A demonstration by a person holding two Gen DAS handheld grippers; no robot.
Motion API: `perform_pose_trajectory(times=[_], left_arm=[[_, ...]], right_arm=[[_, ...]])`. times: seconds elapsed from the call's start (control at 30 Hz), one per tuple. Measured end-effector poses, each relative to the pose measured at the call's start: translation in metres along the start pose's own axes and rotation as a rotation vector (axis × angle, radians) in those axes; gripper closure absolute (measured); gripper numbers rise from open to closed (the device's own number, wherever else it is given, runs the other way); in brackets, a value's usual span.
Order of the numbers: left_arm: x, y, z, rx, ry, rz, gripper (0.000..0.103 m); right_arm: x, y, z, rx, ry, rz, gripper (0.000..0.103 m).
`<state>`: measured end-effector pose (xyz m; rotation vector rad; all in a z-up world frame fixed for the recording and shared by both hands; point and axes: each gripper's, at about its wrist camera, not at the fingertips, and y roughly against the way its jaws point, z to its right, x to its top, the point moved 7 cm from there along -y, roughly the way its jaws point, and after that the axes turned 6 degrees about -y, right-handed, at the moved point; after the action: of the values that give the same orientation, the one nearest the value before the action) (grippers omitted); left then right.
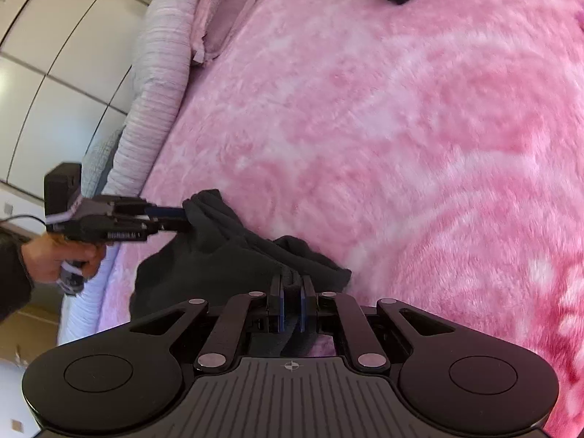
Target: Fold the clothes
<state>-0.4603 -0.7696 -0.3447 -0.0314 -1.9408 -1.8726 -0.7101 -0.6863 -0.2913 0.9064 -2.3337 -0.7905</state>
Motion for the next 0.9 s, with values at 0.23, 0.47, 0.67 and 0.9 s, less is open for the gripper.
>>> perform_pose_trajectory(times=[0.23, 0.47, 0.67, 0.9], left_arm=[[0.004, -0.003, 0.000, -0.026, -0.009, 0.006, 0.100], [0.010, -0.011, -0.001, -0.026, -0.024, 0.019, 0.099], [0.003, -0.002, -0.016, 0.044, 0.011, 0.017, 0.080], [-0.060, 0.064, -0.022, 0.177, 0.013, -0.013, 0.082]], right_arm=[[0.005, 0.004, -0.002, -0.018, 0.008, -0.010, 0.097], [0.006, -0.001, -0.003, -0.070, 0.099, -0.024, 0.097], [0.004, -0.003, 0.006, -0.078, 0.115, -0.051, 0.093], [-0.004, 0.038, -0.006, -0.289, 0.219, 0.009, 0.069]])
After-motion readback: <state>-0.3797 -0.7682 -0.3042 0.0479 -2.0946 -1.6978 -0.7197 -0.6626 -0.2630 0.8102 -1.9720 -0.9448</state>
